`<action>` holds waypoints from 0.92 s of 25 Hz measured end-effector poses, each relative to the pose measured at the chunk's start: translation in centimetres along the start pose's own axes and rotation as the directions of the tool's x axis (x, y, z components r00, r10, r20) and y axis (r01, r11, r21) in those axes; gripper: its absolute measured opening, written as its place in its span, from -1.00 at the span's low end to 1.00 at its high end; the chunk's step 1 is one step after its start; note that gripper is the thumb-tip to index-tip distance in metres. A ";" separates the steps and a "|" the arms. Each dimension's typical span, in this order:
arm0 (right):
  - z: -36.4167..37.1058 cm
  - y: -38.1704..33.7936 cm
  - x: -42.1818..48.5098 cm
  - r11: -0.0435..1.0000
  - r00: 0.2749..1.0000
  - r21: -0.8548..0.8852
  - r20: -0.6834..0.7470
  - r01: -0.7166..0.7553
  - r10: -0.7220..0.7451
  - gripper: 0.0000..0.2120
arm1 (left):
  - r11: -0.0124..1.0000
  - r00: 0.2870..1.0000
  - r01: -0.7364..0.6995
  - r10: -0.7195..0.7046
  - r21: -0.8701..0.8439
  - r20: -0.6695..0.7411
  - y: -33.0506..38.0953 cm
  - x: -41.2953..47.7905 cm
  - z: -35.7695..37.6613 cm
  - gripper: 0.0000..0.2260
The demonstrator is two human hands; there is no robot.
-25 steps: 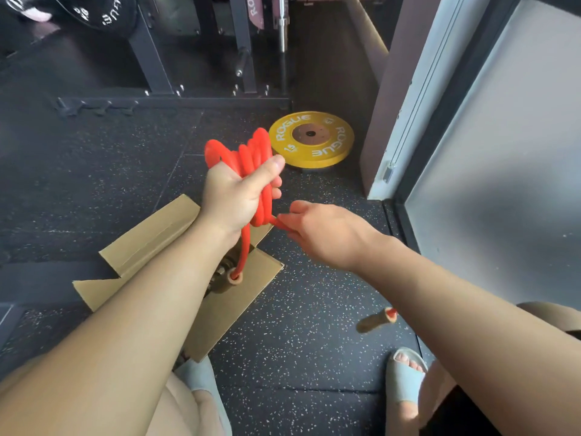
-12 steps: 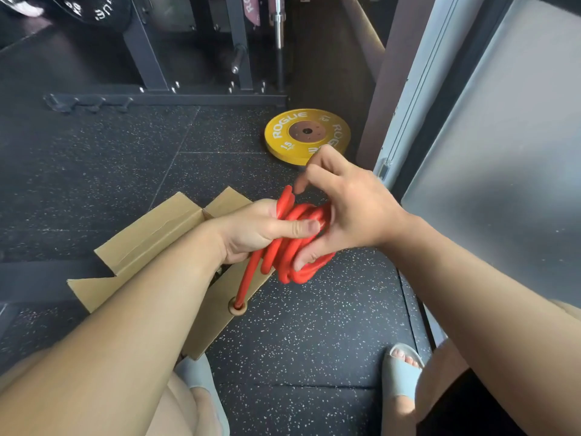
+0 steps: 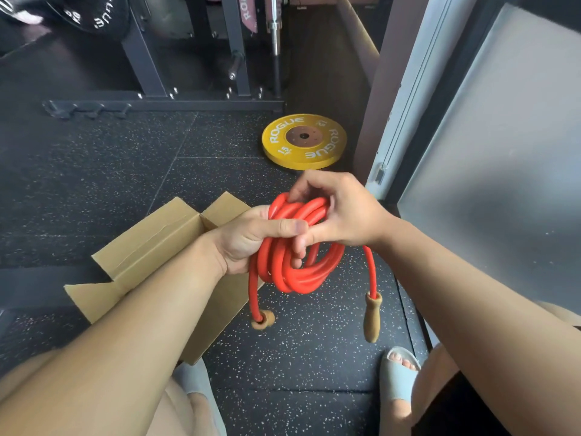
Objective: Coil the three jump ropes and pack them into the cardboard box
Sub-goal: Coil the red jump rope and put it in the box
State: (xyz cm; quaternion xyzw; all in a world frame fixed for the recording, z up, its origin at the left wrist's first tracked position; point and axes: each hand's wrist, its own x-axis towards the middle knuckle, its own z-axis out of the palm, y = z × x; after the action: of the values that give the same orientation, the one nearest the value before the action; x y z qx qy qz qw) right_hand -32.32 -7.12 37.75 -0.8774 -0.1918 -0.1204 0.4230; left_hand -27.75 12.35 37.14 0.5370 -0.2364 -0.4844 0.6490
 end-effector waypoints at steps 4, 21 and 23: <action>-1.1 1.6 -0.6 0.867 0.941 0.422 0.309 -0.265 0.138 0.11 | 0.992 0.990 -0.080 0.090 -0.096 0.105 -0.5 -0.7 -1.0 -0.70; -0.2 -1.4 0.5 0.383 0.832 0.741 0.460 -0.552 0.309 -0.75 | 0.965 0.975 -0.151 0.182 0.216 -0.129 1.0 -1.7 -2.4 -0.68; 0.2 -1.8 0.7 0.464 0.824 0.700 0.337 -0.543 0.456 -0.79 | 0.946 0.963 -0.114 0.180 0.304 -0.200 1.1 -1.2 -2.5 -0.61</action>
State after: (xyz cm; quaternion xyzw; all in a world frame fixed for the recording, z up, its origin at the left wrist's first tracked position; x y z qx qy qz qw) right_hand -32.45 -5.78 39.13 -0.6307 0.0196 0.1474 0.7617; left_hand -25.75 14.51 37.68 0.6584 -0.2693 -0.3306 0.6203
